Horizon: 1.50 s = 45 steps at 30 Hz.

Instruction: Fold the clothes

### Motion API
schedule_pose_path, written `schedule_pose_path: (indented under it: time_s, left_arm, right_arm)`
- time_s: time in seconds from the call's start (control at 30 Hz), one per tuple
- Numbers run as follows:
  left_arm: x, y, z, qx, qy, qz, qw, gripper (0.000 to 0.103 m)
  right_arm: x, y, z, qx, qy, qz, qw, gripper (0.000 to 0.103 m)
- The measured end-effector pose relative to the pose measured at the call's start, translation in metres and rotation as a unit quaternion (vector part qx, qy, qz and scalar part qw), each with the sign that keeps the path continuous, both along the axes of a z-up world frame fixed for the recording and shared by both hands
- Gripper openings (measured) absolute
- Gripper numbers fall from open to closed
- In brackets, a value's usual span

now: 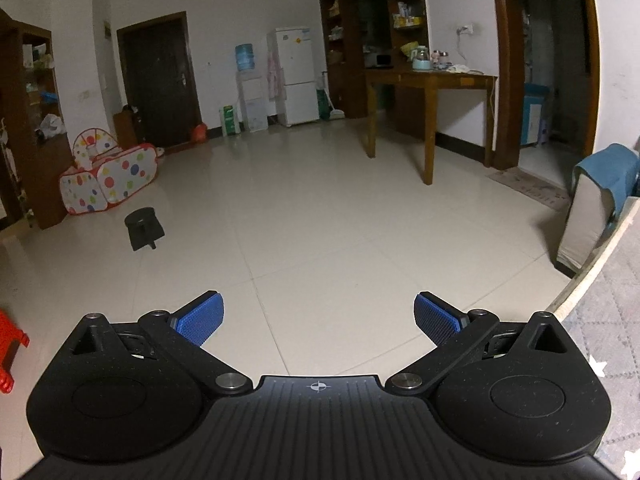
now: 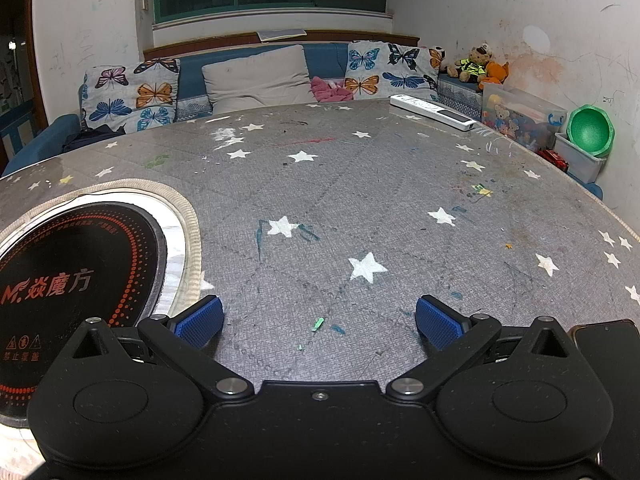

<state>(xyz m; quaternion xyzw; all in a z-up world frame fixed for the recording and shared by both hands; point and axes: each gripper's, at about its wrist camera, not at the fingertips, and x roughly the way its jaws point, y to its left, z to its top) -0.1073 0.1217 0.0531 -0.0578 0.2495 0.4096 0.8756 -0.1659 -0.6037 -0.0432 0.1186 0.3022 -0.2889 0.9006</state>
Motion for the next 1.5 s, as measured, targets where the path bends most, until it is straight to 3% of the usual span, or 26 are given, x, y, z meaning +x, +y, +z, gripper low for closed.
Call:
schedule_pose_path:
  time_s: [0.7,0.9,1.13,1.5]
  left_arm:
    - [0.006,-0.004,-0.006,-0.022,-0.003,-0.059,0.9980,0.103]
    - [0.005,-0.018,-0.005,-0.034,-0.007,-0.105,0.9939,0.103]
    - [0.005,-0.047,-0.009,-0.036,-0.007,-0.172,0.9844,0.103]
    - [0.004,-0.092,-0.031,-0.054,0.016,-0.284,0.9572,0.103]
  right_arm:
    - [0.000,0.000,0.000,0.000,0.000,0.000,1.000,0.103]
    - [0.000,0.000,0.000,0.000,0.000,0.000,1.000,0.103]
    - [0.000,0.000,0.000,0.000,0.000,0.000,1.000,0.103]
    - [0.000,0.000,0.000,0.000,0.000,0.000,1.000,0.103]
